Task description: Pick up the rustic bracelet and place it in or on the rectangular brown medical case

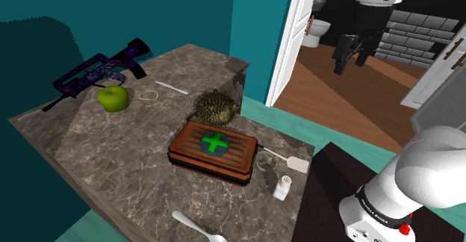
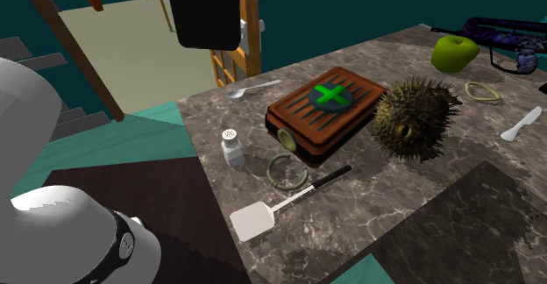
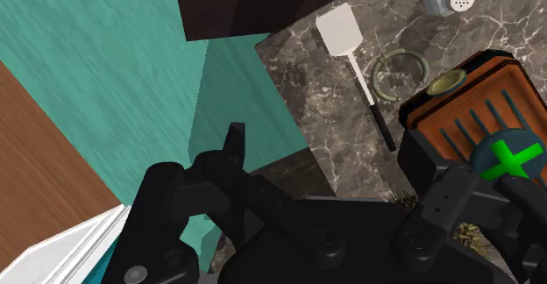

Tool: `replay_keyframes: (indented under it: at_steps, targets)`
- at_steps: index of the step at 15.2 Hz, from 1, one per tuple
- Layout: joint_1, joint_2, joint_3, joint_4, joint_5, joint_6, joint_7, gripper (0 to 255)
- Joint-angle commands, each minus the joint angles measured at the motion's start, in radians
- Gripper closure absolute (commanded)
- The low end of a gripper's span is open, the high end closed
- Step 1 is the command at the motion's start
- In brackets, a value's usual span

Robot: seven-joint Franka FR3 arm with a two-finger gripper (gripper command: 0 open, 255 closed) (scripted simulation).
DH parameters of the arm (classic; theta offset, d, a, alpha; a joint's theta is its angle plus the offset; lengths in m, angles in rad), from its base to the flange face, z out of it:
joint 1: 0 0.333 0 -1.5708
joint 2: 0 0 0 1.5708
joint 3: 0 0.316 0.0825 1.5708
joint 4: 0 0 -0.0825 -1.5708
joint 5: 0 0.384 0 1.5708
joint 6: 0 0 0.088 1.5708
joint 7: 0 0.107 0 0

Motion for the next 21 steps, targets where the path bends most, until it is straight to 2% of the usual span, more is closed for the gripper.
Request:
replay_keyframes:
  at_steps: [1, 7, 12, 17, 21]
  targets:
    - [0.0, 0.0, 0.0, 0.0, 0.0, 0.0, 0.0, 0]
    - [0.057, -0.02, 0.047, -0.206, -0.001, 0.224, -0.028, 0]
    - [0.103, 0.009, 0.09, -0.352, -0.006, 0.428, -0.043, 0]
    - [0.141, 0.09, 0.138, -0.468, -0.02, 0.656, -0.047, 0]
    - [0.155, 0.203, 0.186, -0.535, -0.051, 0.857, -0.034, 0]
